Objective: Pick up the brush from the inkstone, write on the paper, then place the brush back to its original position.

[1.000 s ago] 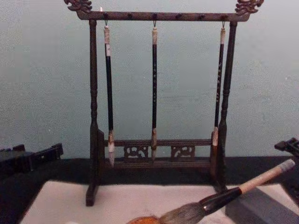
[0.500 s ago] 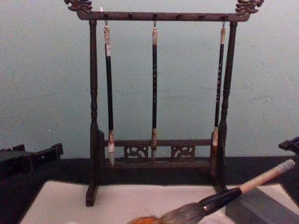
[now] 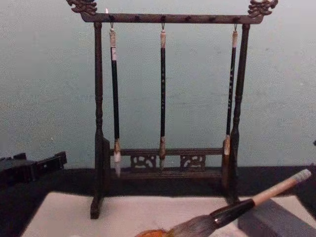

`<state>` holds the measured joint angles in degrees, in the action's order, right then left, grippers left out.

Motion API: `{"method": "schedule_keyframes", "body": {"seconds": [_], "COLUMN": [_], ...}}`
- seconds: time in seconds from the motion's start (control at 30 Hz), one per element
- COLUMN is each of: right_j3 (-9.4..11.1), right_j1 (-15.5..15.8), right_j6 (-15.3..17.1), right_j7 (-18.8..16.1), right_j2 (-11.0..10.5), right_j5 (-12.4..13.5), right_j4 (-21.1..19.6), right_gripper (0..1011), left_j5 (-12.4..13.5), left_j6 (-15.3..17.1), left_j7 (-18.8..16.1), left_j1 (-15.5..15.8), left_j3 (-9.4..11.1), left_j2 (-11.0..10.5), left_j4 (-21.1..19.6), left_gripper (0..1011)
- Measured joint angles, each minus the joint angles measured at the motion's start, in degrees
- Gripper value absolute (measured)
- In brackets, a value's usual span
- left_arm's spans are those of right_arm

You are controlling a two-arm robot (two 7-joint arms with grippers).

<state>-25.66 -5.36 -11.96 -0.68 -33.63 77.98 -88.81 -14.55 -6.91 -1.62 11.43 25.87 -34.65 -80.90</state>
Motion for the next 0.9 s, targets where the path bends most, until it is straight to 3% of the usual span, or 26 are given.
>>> {"method": "schedule_keyframes", "body": {"seconds": [0.07, 0.1, 0.13, 0.17, 0.3, 0.33, 0.4, 0.6, 0.73, 0.83, 0.9], "right_j3": [-1.2, -2.6, -3.1, -4.5, -7.0, -8.0, -9.3, -10.9, -11.0, -10.2, -10.2], "right_j1": [0.0, -0.4, -0.6, -1.2, -2.4, -3.0, -3.8, -5.5, -6.2, -6.3, -6.3], "right_j6": [-2.2, -3.9, -4.6, -5.8, -6.4, -6.2, -5.6, -3.9, -3.2, -3.2, -3.2], "right_j7": [0.8, 1.5, 1.9, 3.0, 4.8, 5.5, 6.4, 6.9, 6.4, 5.2, 5.2], "right_j2": [-0.7, -1.4, -1.7, -2.5, -3.9, -4.4, -5.0, -5.2, -4.5, -3.8, -3.8], "right_j5": [-6.0, -11.8, -14.4, -20.3, -29.9, -33.8, -38.8, -45.7, -46.4, -44.5, -44.6], "right_j4": [-0.5, -0.6, -0.6, -0.6, -0.6, -0.8, -1.1, -1.6, -1.1, -0.5, -0.6], "right_gripper": [1008, 1008, 1008, 1008, 1008, 1008, 1008, 1008, 1008, 1008, 1008], "left_j5": [0.0, 0.0, 0.0, 0.0, 0.0, 0.0, 0.0, 0.0, 0.0, 0.0, 0.0], "left_j6": [0.0, 0.0, 0.0, 0.0, 0.0, 0.0, 0.0, 0.0, 0.0, 0.0, 0.0], "left_j7": [0.0, 0.0, 0.0, 0.0, 0.0, 0.0, 0.0, 0.0, 0.0, 0.0, 0.0], "left_j1": [0.0, 0.0, 0.0, 0.0, 0.0, 0.0, 0.0, 0.0, 0.0, 0.0, 0.0], "left_j3": [0.0, 0.0, 0.0, 0.0, 0.0, 0.0, 0.0, 0.0, 0.0, 0.0, 0.0], "left_j2": [0.0, 0.0, 0.0, 0.0, 0.0, 0.0, 0.0, 0.0, 0.0, 0.0, 0.0], "left_j4": [0.0, 0.0, 0.0, 0.0, 0.0, 0.0, 0.0, 0.0, 0.0, 0.0, 0.0], "left_gripper": [1002, 1002, 1002, 1002, 1002, 1002, 1002, 1002, 1002, 1002, 1000]}}
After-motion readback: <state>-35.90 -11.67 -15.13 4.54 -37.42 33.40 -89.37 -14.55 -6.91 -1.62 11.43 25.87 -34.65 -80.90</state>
